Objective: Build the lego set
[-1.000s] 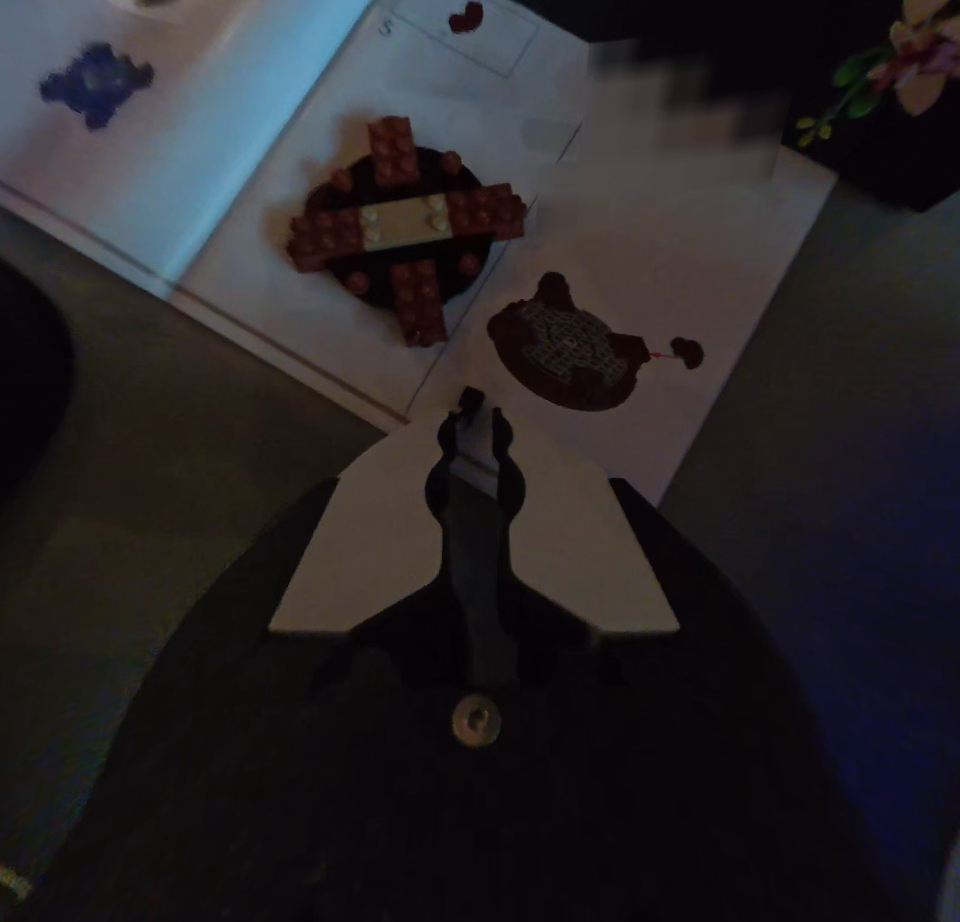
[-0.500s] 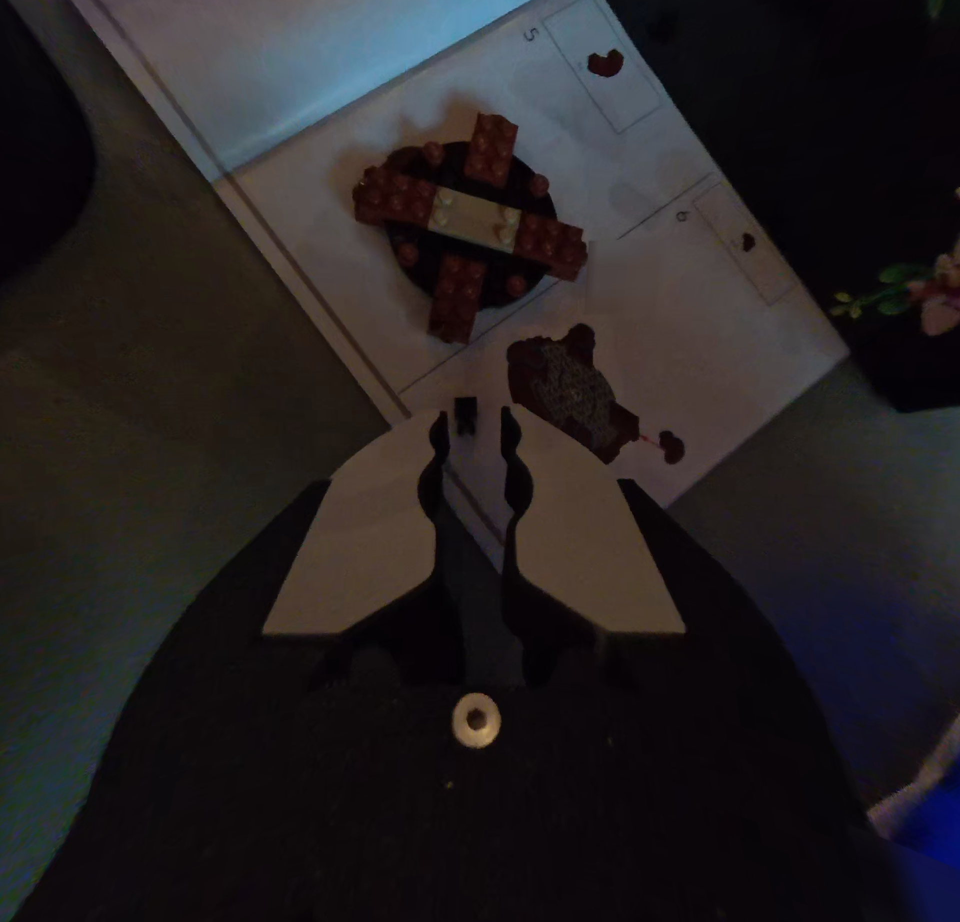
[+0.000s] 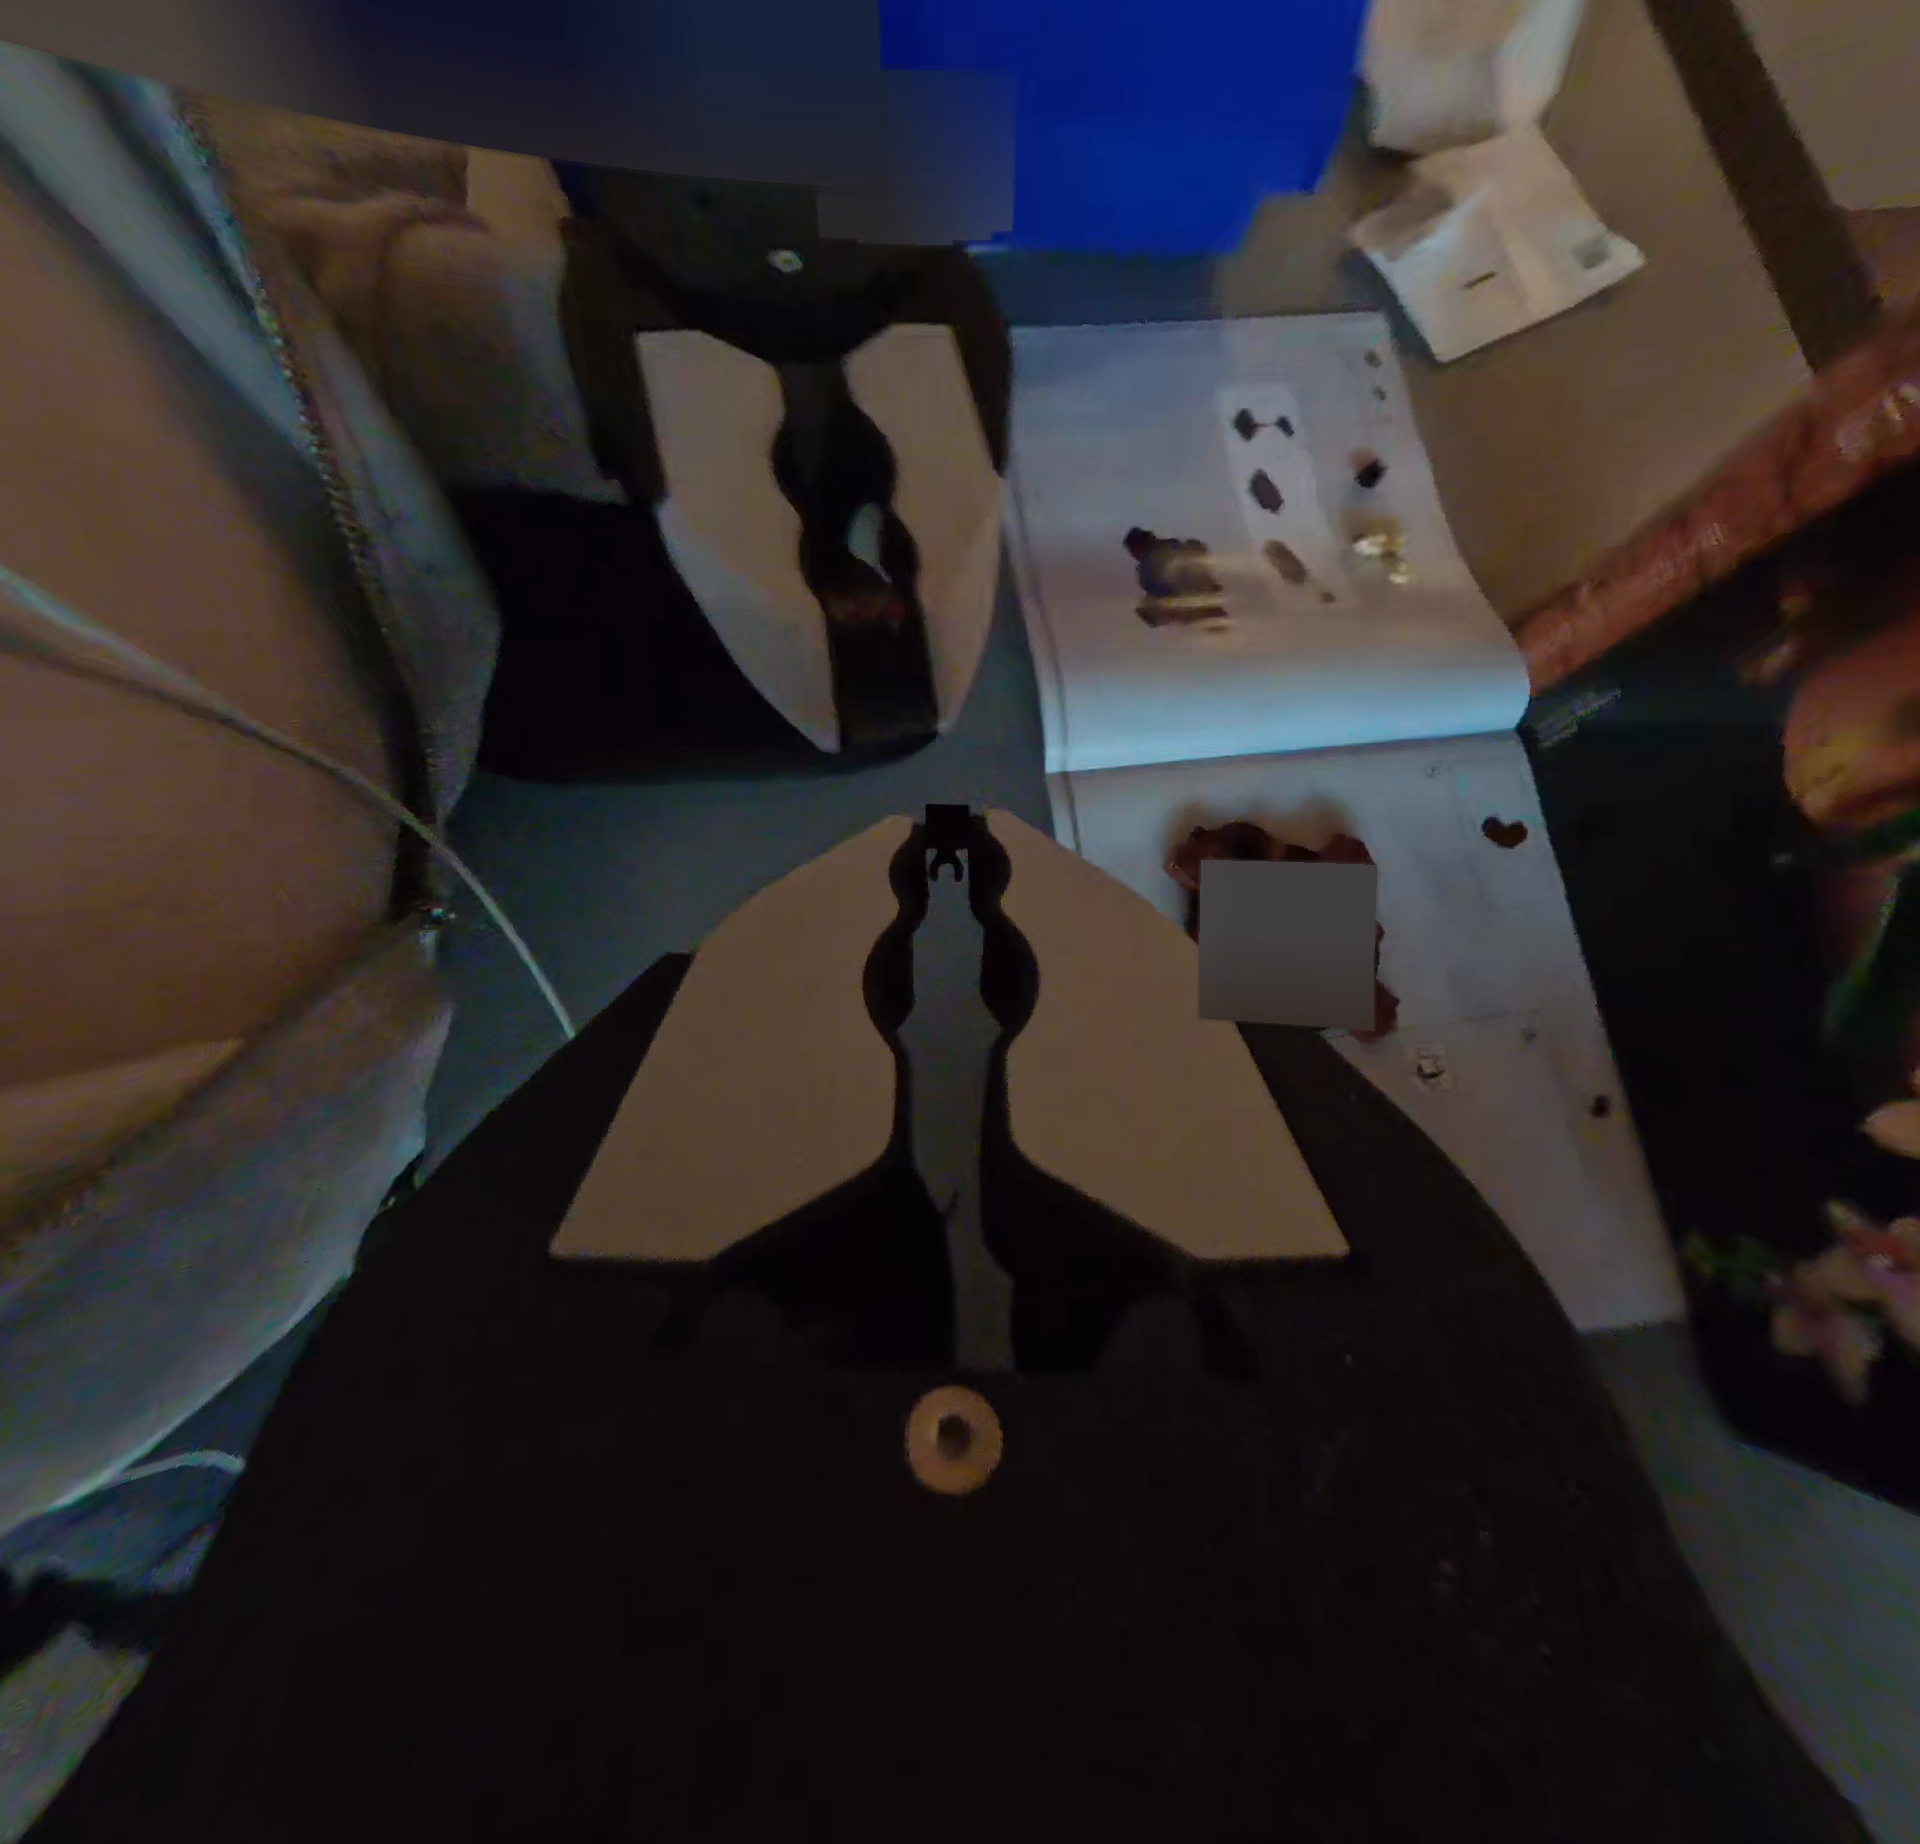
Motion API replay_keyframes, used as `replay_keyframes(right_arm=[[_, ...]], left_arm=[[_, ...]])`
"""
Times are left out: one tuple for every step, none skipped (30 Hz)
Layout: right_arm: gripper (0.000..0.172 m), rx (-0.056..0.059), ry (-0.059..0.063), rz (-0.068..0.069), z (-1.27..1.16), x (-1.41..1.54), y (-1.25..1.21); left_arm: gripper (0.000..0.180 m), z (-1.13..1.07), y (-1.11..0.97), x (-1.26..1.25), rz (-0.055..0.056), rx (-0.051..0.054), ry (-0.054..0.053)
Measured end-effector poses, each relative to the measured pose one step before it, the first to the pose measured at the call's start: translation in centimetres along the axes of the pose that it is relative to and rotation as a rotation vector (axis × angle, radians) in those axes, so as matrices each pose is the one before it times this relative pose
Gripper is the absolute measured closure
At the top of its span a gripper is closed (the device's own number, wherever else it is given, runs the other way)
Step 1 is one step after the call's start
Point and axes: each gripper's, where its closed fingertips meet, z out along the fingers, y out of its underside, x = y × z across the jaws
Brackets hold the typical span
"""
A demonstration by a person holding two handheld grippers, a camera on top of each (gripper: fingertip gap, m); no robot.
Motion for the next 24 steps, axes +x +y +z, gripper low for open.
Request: replay_keyframes(right_arm=[[0.166, -0.0349, 0.0046, -0.0144, 0.126, -0.066, -0.077], [0.166, -0.0251, -0.0050, -0.0113, 0.191, -0.079, -0.019], [0.166, -0.0005, -0.0162, -0.0062, 0.194, -0.200, -0.242], [0.166, 0.0147, -0.0203, -0.0012, 0.161, -0.241, -0.408], [0.166, 0.0054, -0.0172, -0.0011, 0.132, -0.208, -0.291], [0.166, -0.0120, -0.0046, -0.0058, 0.093, -0.059, -0.065], [0.166, -0.0182, 0.0023, -0.0106, 0.103, -0.001, 0.034], [0.166, -0.0127, -0.0026, -0.0113, 0.098, -0.095, -0.016], [0.166, -0.0045, -0.0086, -0.0070, 0.089, -0.184, -0.111], [0.166, -0.0037, -0.0087, -0.0027, 0.076, -0.156, -0.113], [0.166, -0.0093, -0.0064, -0.0020, 0.040, -0.100, -0.029], [0.166, -0.0086, -0.0049, -0.0045, 0.017, -0.093, -0.041], [0.166, -0.0042, 0.0006, -0.0066, -0.006, -0.025, -0.100], [0.166, -0.0018, 0.0003, -0.0073, -0.004, -0.025, -0.116], [0.166, -0.0054, -0.0067, -0.0055, 0.034, -0.098, -0.034], [0.166, -0.0086, -0.0036, -0.0014, 0.063, -0.045, 0.012], [0.166, -0.0086, -0.0017, -0.0015, 0.057, -0.025, 0.016], [0.166, -0.0048, -0.0054, -0.0037, 0.050, -0.088, -0.043], [0.166, -0.0012, -0.0017, -0.0029, 0.009, -0.048, -0.089], [0.166, -0.0064, 0.0014, -0.0043, 0.005, 0.013, -0.014], [0.166, -0.0095, 0.0036, -0.0050, -0.014, 0.057, 0.054], [0.166, -0.0047, 0.0043, -0.0028, -0.020, 0.055, -0.024], [0.166, -0.0024, 0.0018, -0.0035, -0.023, 0.018, -0.046], [0.166, -0.0028, 0.0010, -0.0057, -0.004, 0.003, -0.056]], left_arm=[[0.164, 0.006, -0.010, 0.066, 0.0071, 0.0011, 0.0002], [0.164, -0.010, -0.043, 0.135, 0.0087, 0.0035, 0.0055], [0.164, -0.040, -0.054, 0.148, 0.0102, 0.0050, 0.0059], [0.164, -0.029, -0.043, 0.148, 0.0098, 0.0034, 0.0053], [0.164, -0.009, -0.007, 0.160, 0.0114, 0.0007, 0.0058], [0.164, 0.022, 0.036, 0.134, 0.0116, -0.0024, 0.0028], [0.164, 0.030, 0.040, 0.125, 0.0106, -0.0029, 0.0028], [0.164, 0.040, 0.054, 0.089, 0.0086, -0.0042, 0.0008], [0.164, 0.053, 0.055, 0.047, 0.0058, -0.0052, 0.0006], [0.164, 0.041, 0.040, 0.057, 0.0037, -0.0035, 0.0016], [0.164, 0.024, 0.014, 0.035, 0.0034, -0.0016, 0.0006], [0.164, 0.004, -0.004, 0.008, 0.0030, -0.0004, -0.0010], [0.164, -0.006, -0.018, 0.036, 0.0024, 0.0014, 0.0011], [0.164, -0.016, -0.019, 0.018, 0.0018, 0.0022, 0.0004], [0.164, -0.032, -0.051, 0.009, 0.0018, 0.0030, 0.0000], [0.164, -0.034, -0.064, 0.015, 0.0013, 0.0048, 0.0001], [0.164, -0.033, -0.050, -0.005, 0.0005, 0.0044, -0.0002], [0.164, -0.026, -0.041, -0.002, 0.0007, 0.0030, -0.0009], [0.164, -0.026, -0.032, -0.003, 0.0005, 0.0023, -0.0004], [0.164, -0.006, -0.042, 0.027, 0.0021, 0.0024, 0.0008], [0.164, -0.013, -0.029, 0.031, 0.0033, 0.0022, 0.0000], [0.164, -0.005, -0.021, -0.013, 0.0012, 0.0008, -0.0016], [0.164, -0.020, -0.043, 0.031, 0.0018, 0.0024, 0.0008], [0.164, -0.023, -0.044, 0.023, 0.0022, 0.0032, 0.0008]])
